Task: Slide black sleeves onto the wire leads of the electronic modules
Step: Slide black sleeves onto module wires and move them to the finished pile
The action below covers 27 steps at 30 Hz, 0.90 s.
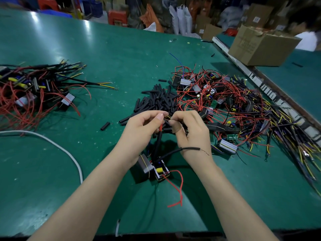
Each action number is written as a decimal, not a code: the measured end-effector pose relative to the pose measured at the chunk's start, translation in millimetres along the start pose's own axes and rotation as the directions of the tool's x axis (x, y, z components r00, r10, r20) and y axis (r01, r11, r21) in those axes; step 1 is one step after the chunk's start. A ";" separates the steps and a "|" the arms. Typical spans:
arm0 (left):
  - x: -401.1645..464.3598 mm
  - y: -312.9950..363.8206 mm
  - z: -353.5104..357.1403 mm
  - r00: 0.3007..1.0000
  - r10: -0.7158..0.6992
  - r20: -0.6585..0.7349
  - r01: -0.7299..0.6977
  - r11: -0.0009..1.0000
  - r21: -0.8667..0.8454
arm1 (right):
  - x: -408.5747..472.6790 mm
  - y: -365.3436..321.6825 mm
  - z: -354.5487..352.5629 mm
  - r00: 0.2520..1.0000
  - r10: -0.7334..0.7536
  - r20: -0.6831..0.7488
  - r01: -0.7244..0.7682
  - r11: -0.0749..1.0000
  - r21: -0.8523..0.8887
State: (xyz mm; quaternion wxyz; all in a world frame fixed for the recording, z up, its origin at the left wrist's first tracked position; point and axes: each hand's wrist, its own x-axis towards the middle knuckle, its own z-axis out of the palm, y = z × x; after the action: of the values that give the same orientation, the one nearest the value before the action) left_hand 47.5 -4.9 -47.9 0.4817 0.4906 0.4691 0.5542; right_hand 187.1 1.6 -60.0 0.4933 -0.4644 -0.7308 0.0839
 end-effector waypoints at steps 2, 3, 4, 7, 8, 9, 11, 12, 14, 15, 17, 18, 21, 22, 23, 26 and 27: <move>0.2 0.6 0.1 0.999 -0.025 0.035 0.025 1.000 -0.011 | 0.5 -0.2 1.2 1.000 0.031 0.002 -0.031 0.999 0.030; 0.2 1.0 0.0 0.998 -0.022 0.053 0.022 1.000 -0.007 | 0.9 -0.4 1.6 0.999 0.051 0.000 -0.051 0.998 0.048; -0.1 1.4 0.0 0.998 -0.010 0.068 0.010 1.000 0.002 | 1.2 -0.5 1.8 0.998 0.069 -0.005 -0.068 0.995 0.066; -1.5 2.2 0.7 0.995 0.061 0.079 -0.066 0.996 0.061 | 2.1 -0.6 1.9 0.994 0.106 -0.009 -0.104 0.988 0.110; -1.9 2.1 1.0 0.993 0.089 0.075 -0.096 0.992 0.085 | 2.2 -0.7 1.9 0.993 0.114 -0.006 -0.113 0.987 0.116; -2.0 1.7 1.6 0.991 0.111 0.070 -0.118 0.988 0.104 | 2.3 -0.7 2.0 0.993 0.118 -0.005 -0.116 0.986 0.116; -2.1 0.4 2.4 0.990 0.128 0.054 -0.134 0.982 0.132 | 2.2 -0.9 2.4 0.994 0.111 -0.011 -0.109 0.989 0.101; -2.2 -0.5 2.5 0.990 0.136 0.041 -0.141 0.978 0.154 | 1.9 -0.9 2.6 0.994 0.106 -0.014 -0.104 0.990 0.091; -2.7 -1.9 2.5 0.987 0.159 0.026 -0.161 0.964 0.213 | 1.7 -1.2 2.8 0.995 0.096 -0.021 -0.095 0.993 0.072; -3.0 -1.8 2.8 0.984 0.175 0.027 -0.176 0.957 0.232 | 1.9 -1.4 2.6 0.996 0.083 -0.031 -0.081 0.995 0.062; -3.6 -1.6 3.3 0.977 0.213 0.029 -0.213 0.947 0.239 | 2.1 -1.7 2.1 0.998 0.026 -0.061 -0.024 0.999 0.030; -3.7 -0.9 3.4 0.973 0.229 0.026 -0.229 0.944 0.237 | 2.1 -1.9 2.0 0.998 -0.006 -0.069 0.007 1.000 0.013; -2.8 2.6 3.0 0.975 0.222 0.001 -0.219 0.963 0.159 | 3.6 -1.8 2.2 0.996 -0.059 -0.069 0.061 0.998 0.020; -2.8 4.1 2.8 0.982 0.187 0.002 -0.186 0.979 0.087 | 4.3 -1.4 1.7 0.995 -0.074 -0.063 0.076 0.996 0.041; -2.8 5.3 3.0 0.989 0.147 0.010 -0.147 0.989 0.019 | 5.1 -0.6 0.6 0.994 -0.092 -0.053 0.096 0.994 0.060; -3.1 6.5 3.9 0.997 0.075 0.033 -0.073 0.996 -0.057 | 6.5 2.3 -3.7 0.988 -0.151 -0.029 0.153 0.986 0.065; -3.1 6.9 4.3 0.996 0.080 0.042 -0.077 0.996 -0.054 | 7.0 3.2 -4.8 0.988 -0.153 -0.028 0.155 0.986 0.069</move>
State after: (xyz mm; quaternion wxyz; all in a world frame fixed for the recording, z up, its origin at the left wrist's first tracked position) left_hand 51.4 -8.4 -41.0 0.4824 0.5081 0.4241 0.5738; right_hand 192.3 7.1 -55.0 0.5226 -0.3895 -0.7555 0.0663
